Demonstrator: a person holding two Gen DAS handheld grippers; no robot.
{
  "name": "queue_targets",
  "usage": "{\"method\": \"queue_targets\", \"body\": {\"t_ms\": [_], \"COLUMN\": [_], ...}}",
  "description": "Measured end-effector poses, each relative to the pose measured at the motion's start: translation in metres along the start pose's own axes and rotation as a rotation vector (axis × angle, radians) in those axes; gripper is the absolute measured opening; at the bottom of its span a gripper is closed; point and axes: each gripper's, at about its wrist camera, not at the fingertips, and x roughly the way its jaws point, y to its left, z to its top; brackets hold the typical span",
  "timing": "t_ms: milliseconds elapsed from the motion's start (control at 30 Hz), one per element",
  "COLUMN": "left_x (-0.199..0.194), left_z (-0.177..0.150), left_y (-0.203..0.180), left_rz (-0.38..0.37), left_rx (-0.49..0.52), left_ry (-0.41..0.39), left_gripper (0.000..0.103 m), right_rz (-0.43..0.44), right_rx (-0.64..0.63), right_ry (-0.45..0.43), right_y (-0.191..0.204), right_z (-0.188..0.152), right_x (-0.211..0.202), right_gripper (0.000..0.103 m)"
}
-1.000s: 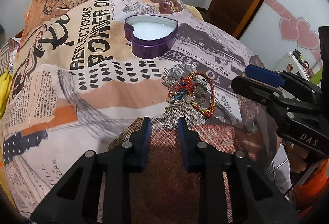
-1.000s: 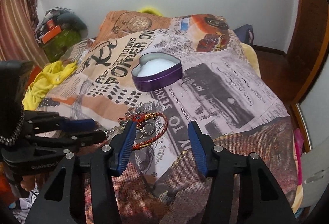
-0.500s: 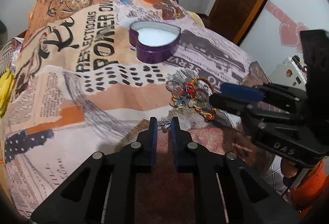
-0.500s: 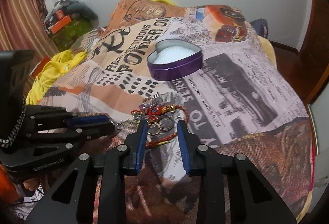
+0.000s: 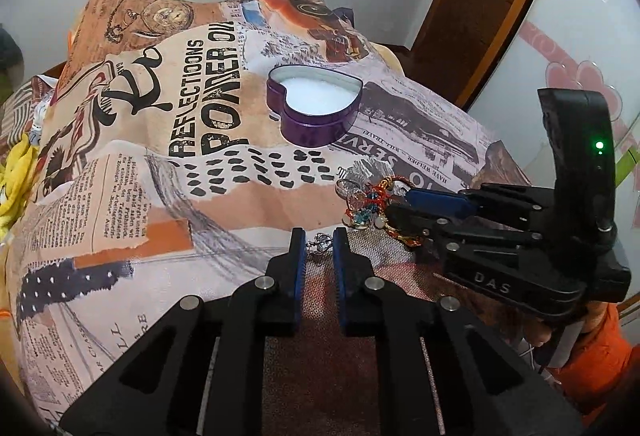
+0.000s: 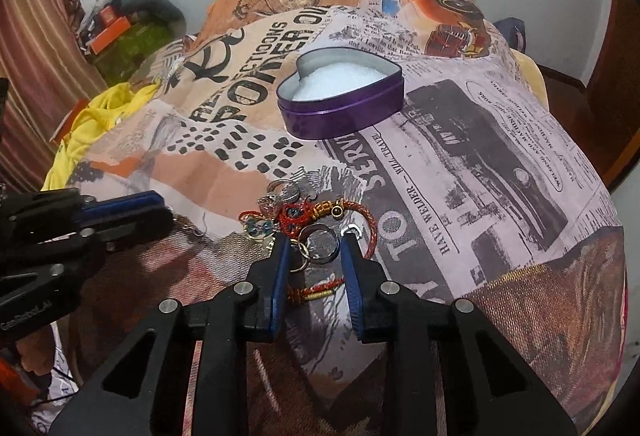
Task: Organize jewelry
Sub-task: 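Grasp a small silver ring with the left tool while the right tool grasps another ring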
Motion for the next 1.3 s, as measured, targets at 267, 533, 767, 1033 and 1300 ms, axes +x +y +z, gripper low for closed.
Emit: {"method": "queue_targets", "body": {"t_ms": [267, 533, 767, 1033, 1300], "left_x": [-0.011, -0.024, -0.034, -0.018, 0.027], "left_z": [0.004, 0.014, 0.026, 0.033, 0.02], "left_y": [-0.002, -0.004, -0.008, -0.007, -0.01], "left_rz": [0.008, 0.031, 0.046, 0.025, 0.018], "left_rx": [0.002, 0.007, 0.016, 0.018, 0.032], "left_ry": [-0.03, -0.072, -0.104, -0.044, 0.091], "left_gripper": [0.012, 0.011, 0.004, 0.005, 0.023], "right_rz": [-0.021, -0.03, -0.033, -0.049, -0.041], "right_rx": [-0.001, 0.01, 0.025, 0.017, 0.037], "right_ry": [-0.007, -0.064, -0.133, -0.187, -0.166], "right_y": [0.0, -0.002, -0.006, -0.007, -0.014], "right_z": [0.002, 0.008, 0.017, 0.024, 0.02], "right_x": [-0.002, -0.026, -0.05, -0.062, -0.052], "right_gripper": [0.02, 0.02, 0.02, 0.02, 0.02]}}
